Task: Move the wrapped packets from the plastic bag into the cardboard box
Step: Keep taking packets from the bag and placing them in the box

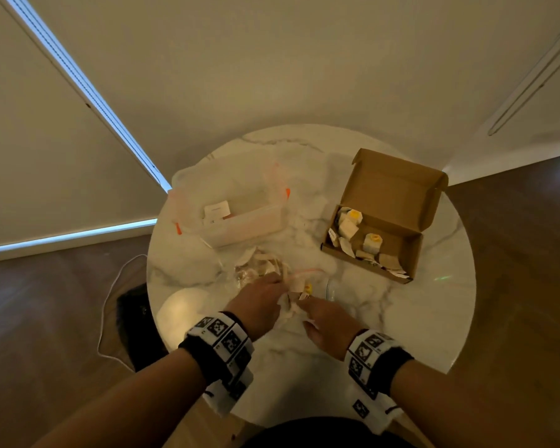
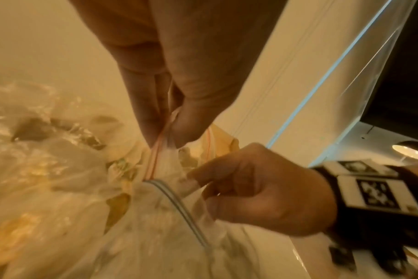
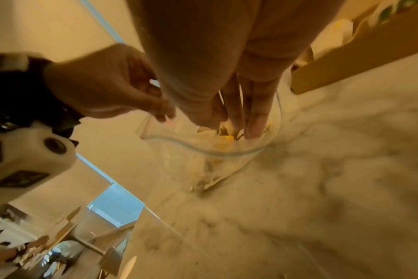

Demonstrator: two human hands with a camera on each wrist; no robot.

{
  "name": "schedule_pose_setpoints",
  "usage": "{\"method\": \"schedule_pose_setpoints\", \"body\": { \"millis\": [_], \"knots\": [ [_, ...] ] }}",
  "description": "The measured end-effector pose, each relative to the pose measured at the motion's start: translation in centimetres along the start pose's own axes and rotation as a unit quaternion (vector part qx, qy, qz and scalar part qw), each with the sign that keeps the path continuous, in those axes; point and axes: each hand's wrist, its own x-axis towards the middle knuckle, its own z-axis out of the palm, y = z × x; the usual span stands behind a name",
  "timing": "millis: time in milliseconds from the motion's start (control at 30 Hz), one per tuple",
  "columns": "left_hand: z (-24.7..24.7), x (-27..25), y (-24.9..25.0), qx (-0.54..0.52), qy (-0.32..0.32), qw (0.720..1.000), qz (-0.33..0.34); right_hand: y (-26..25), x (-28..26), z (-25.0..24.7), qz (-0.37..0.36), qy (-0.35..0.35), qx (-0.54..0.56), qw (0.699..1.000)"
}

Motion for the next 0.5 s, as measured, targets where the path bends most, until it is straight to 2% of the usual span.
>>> {"method": "schedule_pose_setpoints", "body": {
  "millis": [100,200,267,400,433,500],
  "knots": [
    [-0.6,-0.5,0.5,0.001,0.066,0.998,0.023,-1.3,2.1,0.5,0.025,0.060,0.041,0.997],
    [-0.5,-1.2,1.1,0.009,0.075,0.997,0.035,-2.5,4.3,-0.1,0.059,0.108,0.025,0.992],
    [-0.3,-1.7,1.2,0.007,0.083,0.995,0.051,-3.1,5.5,-0.5,0.088,0.071,-0.017,0.993],
    [-0.3,-2.2,1.1,-0.007,0.075,0.997,0.029,-3.3,7.6,-1.0,0.153,-0.014,0.044,0.987],
    [-0.4,-2.3,1.1,-0.007,0.075,0.997,0.027,-3.4,7.9,-1.2,0.176,-0.012,0.088,0.980],
    [-0.7,-2.2,1.0,-0.007,0.074,0.997,0.023,-3.6,8.1,-1.2,0.192,0.023,0.109,0.975]
  ]
}}
